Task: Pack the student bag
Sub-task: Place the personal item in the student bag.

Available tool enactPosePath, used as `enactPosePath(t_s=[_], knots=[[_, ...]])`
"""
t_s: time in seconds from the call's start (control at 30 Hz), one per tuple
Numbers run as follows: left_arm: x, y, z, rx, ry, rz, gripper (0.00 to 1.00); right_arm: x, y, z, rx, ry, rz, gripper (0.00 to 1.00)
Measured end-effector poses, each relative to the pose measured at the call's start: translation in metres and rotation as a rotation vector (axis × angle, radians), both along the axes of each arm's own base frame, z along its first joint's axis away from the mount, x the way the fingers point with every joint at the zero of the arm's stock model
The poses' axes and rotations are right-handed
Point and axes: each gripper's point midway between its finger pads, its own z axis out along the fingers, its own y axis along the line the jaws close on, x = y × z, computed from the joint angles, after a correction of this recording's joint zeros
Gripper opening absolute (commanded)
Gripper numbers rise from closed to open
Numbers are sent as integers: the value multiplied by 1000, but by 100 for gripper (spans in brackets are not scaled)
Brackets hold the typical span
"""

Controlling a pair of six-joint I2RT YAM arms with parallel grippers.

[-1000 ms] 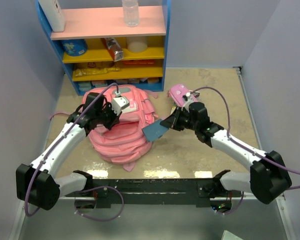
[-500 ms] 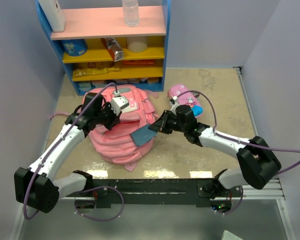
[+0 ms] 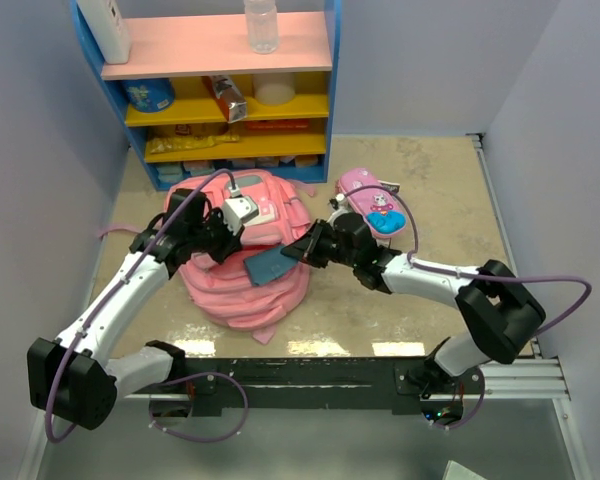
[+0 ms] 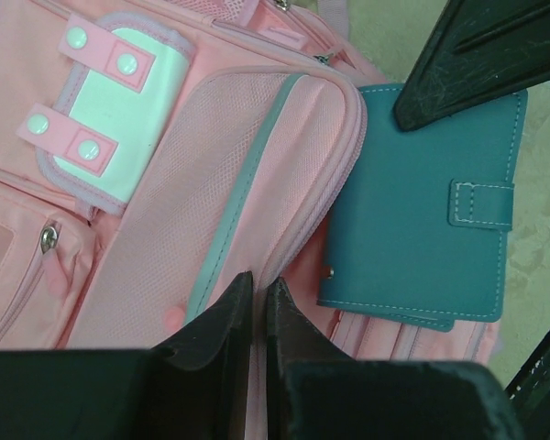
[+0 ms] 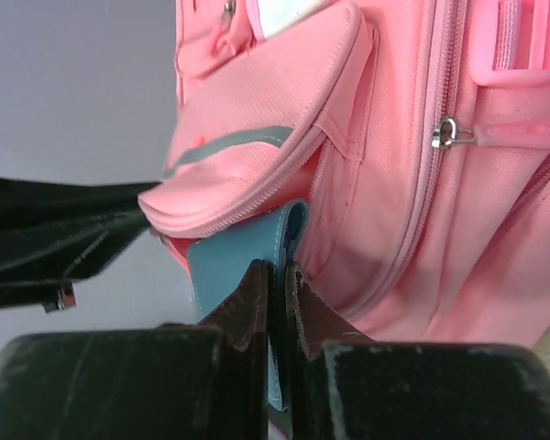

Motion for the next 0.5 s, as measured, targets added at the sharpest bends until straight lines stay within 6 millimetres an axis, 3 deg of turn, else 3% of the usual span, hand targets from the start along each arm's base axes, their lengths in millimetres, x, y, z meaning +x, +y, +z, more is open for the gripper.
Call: enactPosePath(t_s=[0.27,0.47,0.5], knots=[[-2,-7,4,-38,8,-11,0,8,14,27,-23,-51,-184,0],[-2,-12,18,-72,9,-14,0,12,52,20,-70,-66,-217,0],[-2,-13,20,-79,11,-16,0,13,57,17,-77,-67,-220,4]])
